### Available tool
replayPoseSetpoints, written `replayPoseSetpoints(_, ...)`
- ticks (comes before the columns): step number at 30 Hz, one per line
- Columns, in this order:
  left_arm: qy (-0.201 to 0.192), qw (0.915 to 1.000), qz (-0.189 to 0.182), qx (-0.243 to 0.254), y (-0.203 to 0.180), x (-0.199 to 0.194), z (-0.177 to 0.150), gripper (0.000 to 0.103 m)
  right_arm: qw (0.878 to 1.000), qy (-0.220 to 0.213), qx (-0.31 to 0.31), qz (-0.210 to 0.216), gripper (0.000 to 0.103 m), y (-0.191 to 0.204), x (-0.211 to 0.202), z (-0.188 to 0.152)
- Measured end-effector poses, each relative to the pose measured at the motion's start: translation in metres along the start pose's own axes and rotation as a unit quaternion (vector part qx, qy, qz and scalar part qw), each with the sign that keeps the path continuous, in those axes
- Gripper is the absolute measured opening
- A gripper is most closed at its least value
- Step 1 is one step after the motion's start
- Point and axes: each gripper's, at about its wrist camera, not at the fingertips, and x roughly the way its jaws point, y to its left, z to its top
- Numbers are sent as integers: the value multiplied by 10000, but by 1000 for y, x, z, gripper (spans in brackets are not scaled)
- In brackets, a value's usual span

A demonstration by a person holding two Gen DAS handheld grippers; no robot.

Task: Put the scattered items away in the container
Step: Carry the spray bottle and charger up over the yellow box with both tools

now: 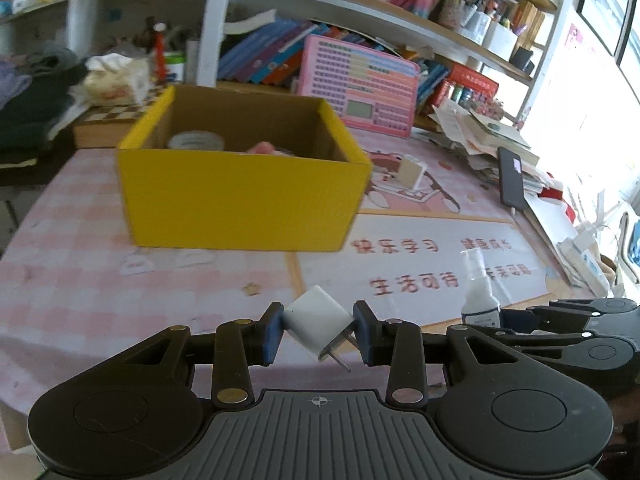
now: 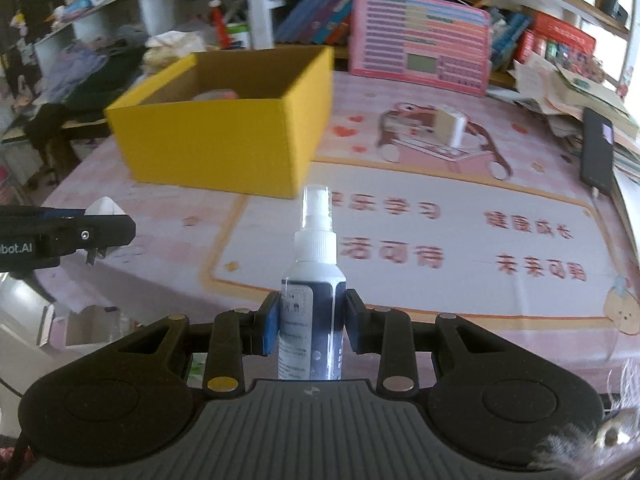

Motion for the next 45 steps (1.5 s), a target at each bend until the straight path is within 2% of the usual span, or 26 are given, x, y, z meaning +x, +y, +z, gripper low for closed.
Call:
replayPoseSetpoints(13,-310,9990,151,-285,53,-41,-12,36,9984,-215,-504,128,31,67,-4,10)
replayPoseSetpoints(26,-573,9972,279,-393,81,-51,0,36,9954,-384,-830,303,31,97,5,33)
replayPoseSetpoints(35,-916,9948,249,-372,83,-45,31,36,9895,-791,-1035,625,31,97,8,62)
replayPoseSetpoints(45,-1365,9898,399,-15,79,-13,101,36,9802,-1390,-1114,860,31,78,19,130)
